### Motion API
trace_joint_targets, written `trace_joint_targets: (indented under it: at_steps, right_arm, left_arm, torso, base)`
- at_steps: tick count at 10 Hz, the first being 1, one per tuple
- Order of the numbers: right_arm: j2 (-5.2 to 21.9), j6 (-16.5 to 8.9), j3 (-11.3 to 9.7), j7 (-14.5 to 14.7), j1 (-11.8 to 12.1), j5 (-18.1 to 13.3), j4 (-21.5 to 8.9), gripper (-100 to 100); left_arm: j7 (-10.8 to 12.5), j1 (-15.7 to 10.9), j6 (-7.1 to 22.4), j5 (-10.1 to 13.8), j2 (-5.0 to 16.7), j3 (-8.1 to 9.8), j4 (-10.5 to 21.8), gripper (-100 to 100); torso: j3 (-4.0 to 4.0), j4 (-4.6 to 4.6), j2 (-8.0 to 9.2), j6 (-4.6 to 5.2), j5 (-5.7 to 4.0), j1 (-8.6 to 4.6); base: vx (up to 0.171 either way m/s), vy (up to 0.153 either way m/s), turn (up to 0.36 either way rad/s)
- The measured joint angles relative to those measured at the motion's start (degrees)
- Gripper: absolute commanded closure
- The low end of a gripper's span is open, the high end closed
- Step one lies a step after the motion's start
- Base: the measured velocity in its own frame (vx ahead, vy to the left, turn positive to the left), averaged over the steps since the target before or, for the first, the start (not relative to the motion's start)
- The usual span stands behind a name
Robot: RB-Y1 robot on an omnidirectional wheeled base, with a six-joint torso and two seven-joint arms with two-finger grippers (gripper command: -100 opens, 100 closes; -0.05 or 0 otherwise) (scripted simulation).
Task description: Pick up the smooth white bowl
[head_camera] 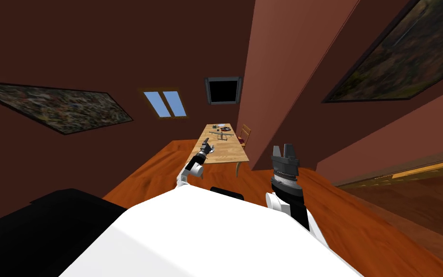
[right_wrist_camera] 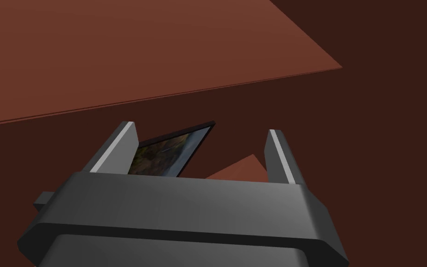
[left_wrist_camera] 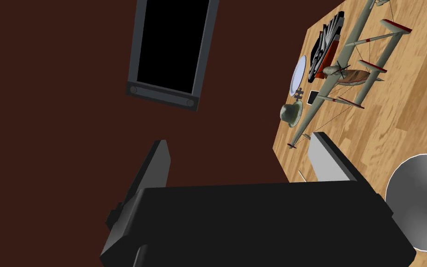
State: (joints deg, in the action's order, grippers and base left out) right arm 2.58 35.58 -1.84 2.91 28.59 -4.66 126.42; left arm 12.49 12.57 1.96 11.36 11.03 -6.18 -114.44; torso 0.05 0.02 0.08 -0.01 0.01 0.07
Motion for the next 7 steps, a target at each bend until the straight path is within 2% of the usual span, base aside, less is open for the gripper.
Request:
trace_joint_targets:
  at_steps: [5,7]
  right_arm:
    - [0.0,0.0,0.0,0.0,0.0,0.0,0.0,0]
    - [0.0,0.0,0.0,0.0,0.0,0.0,0.0,0]
  left_arm:
    - [0.3,-3.2,7.1,0.0,0.5,0.25,3.9,-100]
    - [0.5,-5.2,10.1,0.0,0.7,0.66,6.4,-100]
  torso:
    - [-0.02,-0.01,-0.04,-0.03,0.01,0.03]
    - [-0.02,-0.01,-0.04,-0.04,0.01,0.04]
  base:
    - [-0.016,0.013,-0.104]
    - [-0.012,0.02,-0.103]
